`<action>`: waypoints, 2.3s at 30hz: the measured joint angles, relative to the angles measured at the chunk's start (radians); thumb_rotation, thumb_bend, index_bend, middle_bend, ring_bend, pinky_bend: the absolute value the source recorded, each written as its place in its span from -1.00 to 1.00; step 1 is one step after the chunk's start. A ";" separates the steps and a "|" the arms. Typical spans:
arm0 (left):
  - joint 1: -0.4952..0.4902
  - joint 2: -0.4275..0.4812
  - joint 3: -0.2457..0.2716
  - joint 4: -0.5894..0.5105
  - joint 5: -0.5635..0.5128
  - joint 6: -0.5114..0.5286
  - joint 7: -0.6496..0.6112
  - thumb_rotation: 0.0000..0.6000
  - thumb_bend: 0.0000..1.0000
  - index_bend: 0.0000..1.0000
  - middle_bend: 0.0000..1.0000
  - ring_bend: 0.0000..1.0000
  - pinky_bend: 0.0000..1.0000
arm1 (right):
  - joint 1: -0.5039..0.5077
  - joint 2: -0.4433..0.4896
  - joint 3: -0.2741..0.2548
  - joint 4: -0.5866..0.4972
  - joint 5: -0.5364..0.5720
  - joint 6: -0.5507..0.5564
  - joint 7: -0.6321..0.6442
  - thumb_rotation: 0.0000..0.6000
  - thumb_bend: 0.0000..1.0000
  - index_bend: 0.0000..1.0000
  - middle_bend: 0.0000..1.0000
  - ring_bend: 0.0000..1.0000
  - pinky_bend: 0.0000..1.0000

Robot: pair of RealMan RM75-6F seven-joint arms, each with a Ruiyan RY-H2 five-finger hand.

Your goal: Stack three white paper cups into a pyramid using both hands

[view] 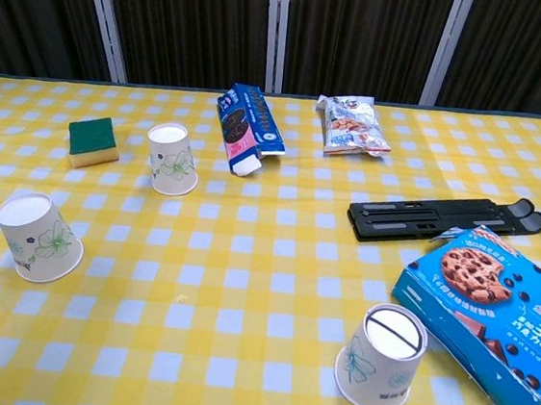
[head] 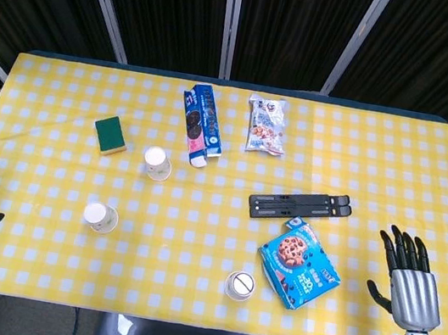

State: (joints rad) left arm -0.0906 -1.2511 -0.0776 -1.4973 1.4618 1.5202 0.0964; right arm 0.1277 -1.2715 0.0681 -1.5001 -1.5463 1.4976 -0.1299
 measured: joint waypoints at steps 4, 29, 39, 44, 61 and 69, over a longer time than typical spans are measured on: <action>0.000 0.001 0.001 -0.001 0.001 0.000 0.000 1.00 -0.84 -1.00 -1.00 -1.00 -1.00 | -0.001 0.001 -0.001 -0.001 -0.002 0.003 -0.001 1.00 -0.74 -1.00 -1.00 -1.00 -1.00; -0.016 -0.005 0.020 -0.014 0.047 -0.013 0.017 1.00 -0.80 -1.00 -1.00 -1.00 -1.00 | 0.004 -0.004 -0.008 0.005 -0.011 -0.010 0.000 1.00 -0.74 -0.99 -1.00 -1.00 -1.00; -0.086 -0.001 0.030 -0.064 0.100 -0.095 0.101 1.00 -0.70 -0.62 -1.00 -1.00 -1.00 | 0.007 -0.007 -0.005 0.012 -0.006 -0.014 0.006 1.00 -0.74 -0.98 -1.00 -1.00 -1.00; -0.132 0.003 0.030 -0.102 0.102 -0.175 0.175 1.00 -0.71 -0.61 -1.00 -1.00 -1.00 | 0.005 -0.004 -0.004 0.011 -0.006 -0.008 0.014 1.00 -0.74 -0.97 -1.00 -1.00 -1.00; -0.297 -0.021 0.006 -0.180 -0.065 -0.476 0.334 1.00 -0.52 -0.47 -1.00 -1.00 -1.00 | 0.002 0.008 -0.001 0.006 -0.003 -0.003 0.039 1.00 -0.74 -0.95 -1.00 -1.00 -1.00; -0.337 -0.052 -0.004 -0.175 -0.139 -0.520 0.392 1.00 -0.45 -0.46 -1.00 -1.00 -1.00 | 0.002 0.011 0.001 0.005 -0.001 -0.001 0.045 1.00 -0.74 -0.94 -1.00 -1.00 -1.00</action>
State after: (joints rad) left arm -0.4274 -1.3029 -0.0813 -1.6722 1.3228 0.9997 0.4881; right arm 0.1294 -1.2603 0.0694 -1.4954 -1.5477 1.4969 -0.0846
